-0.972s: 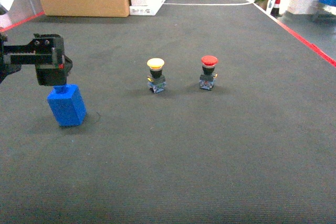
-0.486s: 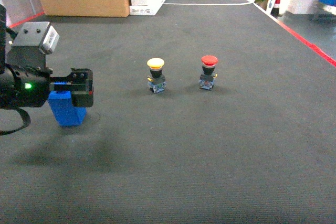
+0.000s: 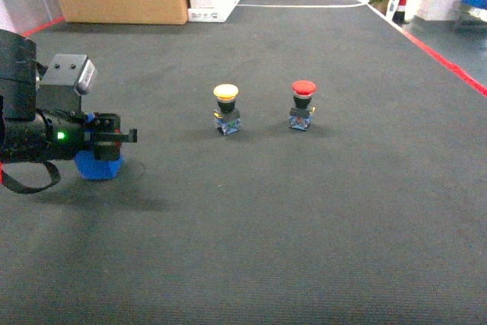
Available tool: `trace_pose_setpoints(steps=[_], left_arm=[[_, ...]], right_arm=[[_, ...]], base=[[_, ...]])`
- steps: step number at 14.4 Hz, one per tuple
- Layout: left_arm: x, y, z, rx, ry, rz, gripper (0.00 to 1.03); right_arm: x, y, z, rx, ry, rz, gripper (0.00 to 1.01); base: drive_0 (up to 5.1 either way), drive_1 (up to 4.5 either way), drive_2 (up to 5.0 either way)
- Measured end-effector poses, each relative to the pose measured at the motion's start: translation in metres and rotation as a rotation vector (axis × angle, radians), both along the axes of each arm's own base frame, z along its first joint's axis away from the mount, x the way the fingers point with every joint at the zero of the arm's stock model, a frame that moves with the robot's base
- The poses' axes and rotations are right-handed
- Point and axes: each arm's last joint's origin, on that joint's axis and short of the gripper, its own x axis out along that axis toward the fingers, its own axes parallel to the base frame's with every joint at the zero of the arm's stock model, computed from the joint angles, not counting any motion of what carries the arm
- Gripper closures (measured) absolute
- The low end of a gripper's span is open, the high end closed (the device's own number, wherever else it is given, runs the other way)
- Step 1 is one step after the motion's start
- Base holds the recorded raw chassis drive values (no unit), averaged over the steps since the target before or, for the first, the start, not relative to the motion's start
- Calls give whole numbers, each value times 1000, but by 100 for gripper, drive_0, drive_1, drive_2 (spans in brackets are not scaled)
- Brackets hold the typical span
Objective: Pick blue part to blue bin on bottom shelf
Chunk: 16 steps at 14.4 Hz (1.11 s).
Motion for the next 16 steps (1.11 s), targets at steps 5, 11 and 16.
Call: trace_pose_setpoints(steps=[5, 11, 16], left_arm=[[-100, -13, 104, 9, -274, -55, 58], [-265, -29, 187, -34, -437, 6, 59], [-307, -22, 190, -51, -477, 90, 59]], right_arm=[[0, 0, 0, 0, 0, 0, 3], [0, 0, 0, 0, 0, 0, 3], [0, 0, 0, 0, 0, 0, 3]], base=[[0, 0, 0], [0, 0, 0], [0, 0, 0]])
